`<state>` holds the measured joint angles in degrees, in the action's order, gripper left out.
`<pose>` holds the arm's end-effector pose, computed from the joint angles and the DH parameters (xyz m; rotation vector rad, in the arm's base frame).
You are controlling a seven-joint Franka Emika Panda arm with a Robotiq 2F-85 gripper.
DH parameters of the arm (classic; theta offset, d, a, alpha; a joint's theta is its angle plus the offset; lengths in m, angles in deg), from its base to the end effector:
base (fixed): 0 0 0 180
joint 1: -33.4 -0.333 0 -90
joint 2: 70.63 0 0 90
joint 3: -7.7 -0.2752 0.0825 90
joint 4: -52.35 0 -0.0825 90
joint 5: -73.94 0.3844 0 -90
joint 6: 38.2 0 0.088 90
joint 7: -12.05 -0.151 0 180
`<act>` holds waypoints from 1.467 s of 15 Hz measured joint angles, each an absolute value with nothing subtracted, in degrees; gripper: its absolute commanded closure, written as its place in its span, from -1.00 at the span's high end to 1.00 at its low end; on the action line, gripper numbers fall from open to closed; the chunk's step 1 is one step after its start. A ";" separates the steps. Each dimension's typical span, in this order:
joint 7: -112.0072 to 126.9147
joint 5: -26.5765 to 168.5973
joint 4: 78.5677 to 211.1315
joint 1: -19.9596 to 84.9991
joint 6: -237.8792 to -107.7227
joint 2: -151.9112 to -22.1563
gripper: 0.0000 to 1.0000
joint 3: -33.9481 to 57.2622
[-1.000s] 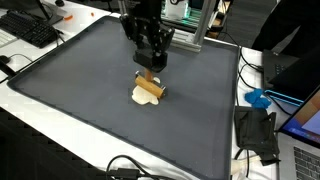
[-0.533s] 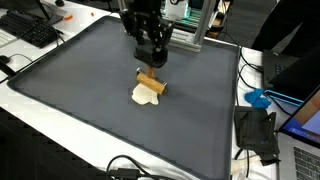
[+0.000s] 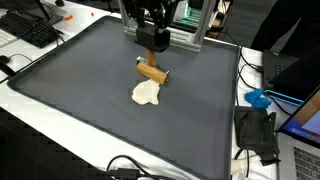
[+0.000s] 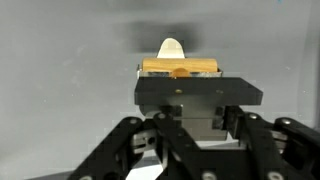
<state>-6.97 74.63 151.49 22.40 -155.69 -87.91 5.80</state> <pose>0.6163 0.1414 0.3249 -3.1115 0.1773 -0.0194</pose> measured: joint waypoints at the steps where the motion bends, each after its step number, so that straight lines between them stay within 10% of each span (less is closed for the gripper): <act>1: -6.79 74.63 152.42 22.40 -155.17 -86.39 -0.45 5.71; 22: -1.54 78.39 187.16 22.63 -145.70 -43.74 -0.45 0.05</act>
